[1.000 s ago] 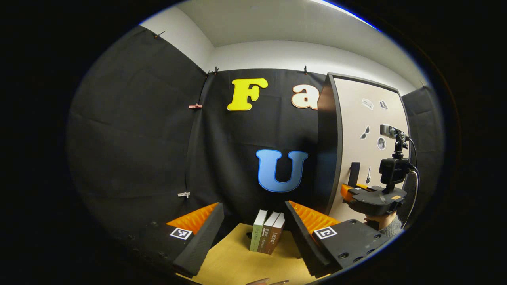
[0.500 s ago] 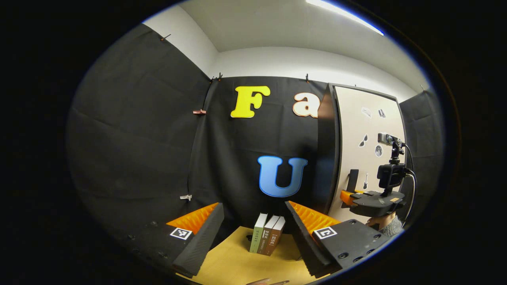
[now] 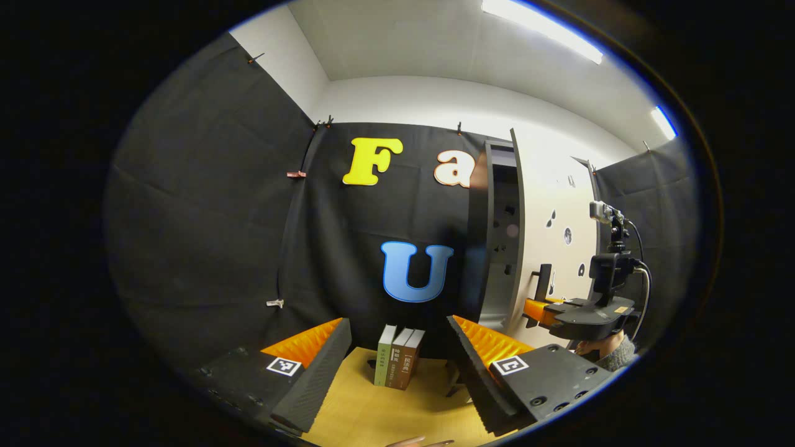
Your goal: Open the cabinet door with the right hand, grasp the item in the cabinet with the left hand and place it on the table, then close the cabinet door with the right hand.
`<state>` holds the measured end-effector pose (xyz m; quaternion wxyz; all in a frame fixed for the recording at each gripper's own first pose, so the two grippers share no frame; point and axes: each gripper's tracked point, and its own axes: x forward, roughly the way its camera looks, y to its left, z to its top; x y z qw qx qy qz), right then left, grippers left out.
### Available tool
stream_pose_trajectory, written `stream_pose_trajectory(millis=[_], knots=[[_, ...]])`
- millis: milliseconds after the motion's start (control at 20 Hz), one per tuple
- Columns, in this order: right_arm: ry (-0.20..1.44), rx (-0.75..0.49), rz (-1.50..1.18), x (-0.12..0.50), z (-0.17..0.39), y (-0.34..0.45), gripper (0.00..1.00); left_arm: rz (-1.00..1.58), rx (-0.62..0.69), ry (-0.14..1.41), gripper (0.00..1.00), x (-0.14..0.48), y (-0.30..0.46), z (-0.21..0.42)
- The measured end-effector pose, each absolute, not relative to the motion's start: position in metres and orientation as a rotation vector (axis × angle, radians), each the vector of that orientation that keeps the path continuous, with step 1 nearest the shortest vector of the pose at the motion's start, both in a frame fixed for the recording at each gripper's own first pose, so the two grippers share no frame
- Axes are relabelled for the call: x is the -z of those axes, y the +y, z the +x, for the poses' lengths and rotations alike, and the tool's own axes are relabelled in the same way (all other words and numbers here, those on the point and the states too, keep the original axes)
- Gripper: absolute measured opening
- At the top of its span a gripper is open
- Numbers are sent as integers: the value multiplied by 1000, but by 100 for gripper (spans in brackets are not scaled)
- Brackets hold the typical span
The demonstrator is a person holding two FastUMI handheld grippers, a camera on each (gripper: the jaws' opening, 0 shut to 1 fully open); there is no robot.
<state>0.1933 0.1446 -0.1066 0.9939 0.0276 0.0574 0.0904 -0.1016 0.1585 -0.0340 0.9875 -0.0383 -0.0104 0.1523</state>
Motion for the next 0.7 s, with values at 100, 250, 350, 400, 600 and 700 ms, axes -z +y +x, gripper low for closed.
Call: stream_pose_trajectory(millis=[100, 250, 350, 400, 600, 700], knots=[[109, -185, 47, 104, 184, 140, 9, -74, -242, -13, 96, 36, 138, -100], [122, -213, 34, 103, 172, 132, 9, -80, -173, -10, 95, 37, 109, -95], [125, -235, 53, 101, 163, 125, 10, -92, -107, 1, 95, 41, 83, -82], [126, -245, 46, 100, 159, 122, 9, -94, -83, 11, 95, 45, 72, -77], [124, -286, 50, 97, 141, 106, 9, -73, -1, 23, 94, 46, 40, -50], [120, -300, 51, 95, 133, 96, 9, -76, 40, 18, 95, 45, 24, -34]])
